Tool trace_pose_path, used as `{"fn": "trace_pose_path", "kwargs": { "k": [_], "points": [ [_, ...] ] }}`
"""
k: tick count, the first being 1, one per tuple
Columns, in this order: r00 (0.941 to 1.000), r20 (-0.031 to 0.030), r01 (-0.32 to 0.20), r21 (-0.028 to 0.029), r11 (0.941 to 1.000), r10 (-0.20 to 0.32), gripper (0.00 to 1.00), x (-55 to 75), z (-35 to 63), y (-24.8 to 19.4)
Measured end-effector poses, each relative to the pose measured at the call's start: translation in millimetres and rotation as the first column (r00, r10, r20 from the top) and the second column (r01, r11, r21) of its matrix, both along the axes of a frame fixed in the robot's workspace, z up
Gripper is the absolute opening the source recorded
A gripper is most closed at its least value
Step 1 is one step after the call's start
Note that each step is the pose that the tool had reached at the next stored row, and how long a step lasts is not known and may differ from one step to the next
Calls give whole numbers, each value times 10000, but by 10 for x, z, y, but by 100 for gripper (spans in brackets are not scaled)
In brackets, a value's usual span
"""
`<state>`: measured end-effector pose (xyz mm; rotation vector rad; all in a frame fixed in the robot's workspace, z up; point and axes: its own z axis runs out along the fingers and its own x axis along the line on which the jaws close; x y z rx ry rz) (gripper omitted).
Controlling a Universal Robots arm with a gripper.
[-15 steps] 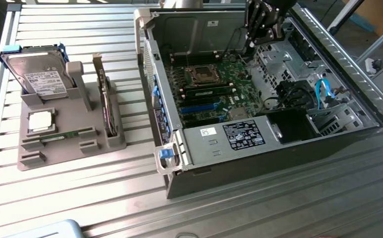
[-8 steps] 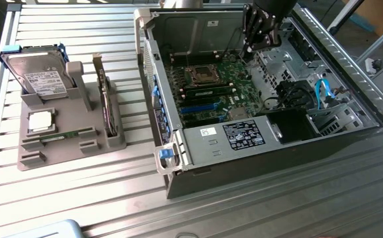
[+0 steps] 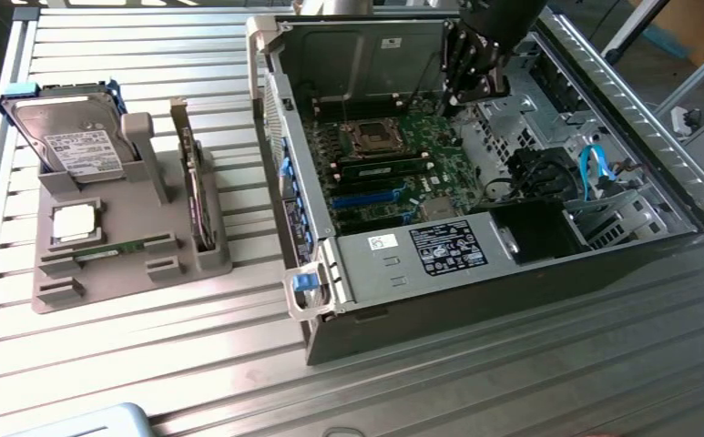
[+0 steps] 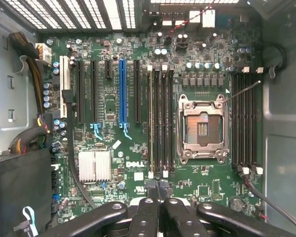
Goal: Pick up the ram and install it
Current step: 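Press down the ram until it locks into place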
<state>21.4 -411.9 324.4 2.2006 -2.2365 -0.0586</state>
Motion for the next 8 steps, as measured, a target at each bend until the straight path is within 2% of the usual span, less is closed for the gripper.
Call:
{"fn": "trace_pose_path", "kwargs": {
  "k": [8],
  "points": [
    [10000,1,0,0,10000,0,11,0,-158,0]
  ]
}}
